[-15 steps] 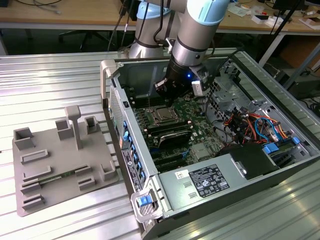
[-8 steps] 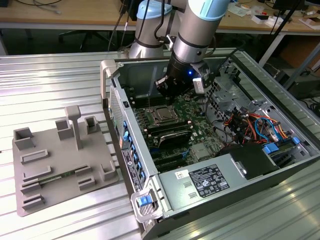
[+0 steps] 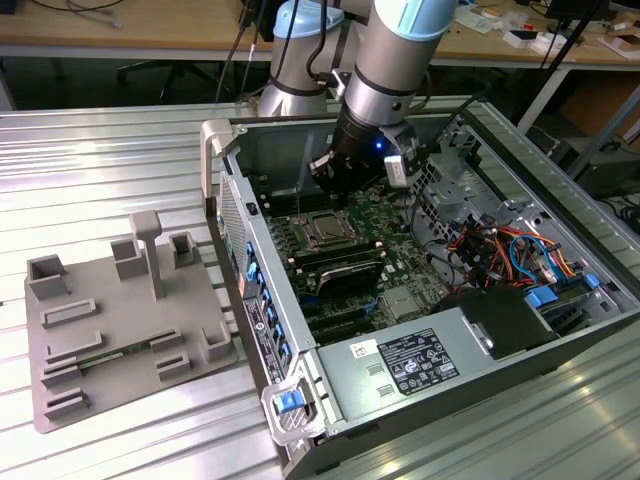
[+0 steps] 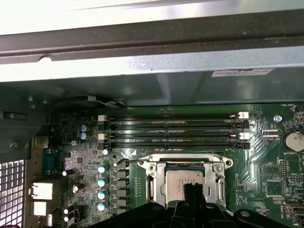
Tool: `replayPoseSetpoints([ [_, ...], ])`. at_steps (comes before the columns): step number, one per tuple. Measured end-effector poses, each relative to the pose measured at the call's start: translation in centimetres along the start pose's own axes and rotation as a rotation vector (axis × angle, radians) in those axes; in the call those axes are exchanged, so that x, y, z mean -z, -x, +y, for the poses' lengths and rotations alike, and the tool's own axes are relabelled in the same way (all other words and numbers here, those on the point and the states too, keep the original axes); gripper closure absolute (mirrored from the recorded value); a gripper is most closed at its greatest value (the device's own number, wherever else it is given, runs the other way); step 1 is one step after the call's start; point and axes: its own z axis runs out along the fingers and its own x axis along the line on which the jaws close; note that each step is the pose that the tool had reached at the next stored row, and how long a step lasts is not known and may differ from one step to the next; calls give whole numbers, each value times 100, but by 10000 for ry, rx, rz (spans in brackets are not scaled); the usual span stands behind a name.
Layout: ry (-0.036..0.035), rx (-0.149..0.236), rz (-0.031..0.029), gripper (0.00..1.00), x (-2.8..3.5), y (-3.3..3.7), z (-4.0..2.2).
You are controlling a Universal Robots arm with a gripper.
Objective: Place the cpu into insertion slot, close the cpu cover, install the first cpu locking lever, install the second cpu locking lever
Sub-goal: 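Install the first cpu locking lever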
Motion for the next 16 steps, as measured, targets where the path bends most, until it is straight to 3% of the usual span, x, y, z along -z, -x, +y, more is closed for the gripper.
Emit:
replayPoseSetpoints([
  [3, 1, -1, 0, 89, 0, -65, -1],
  [16, 1, 0, 0, 89, 1, -219, -5],
])
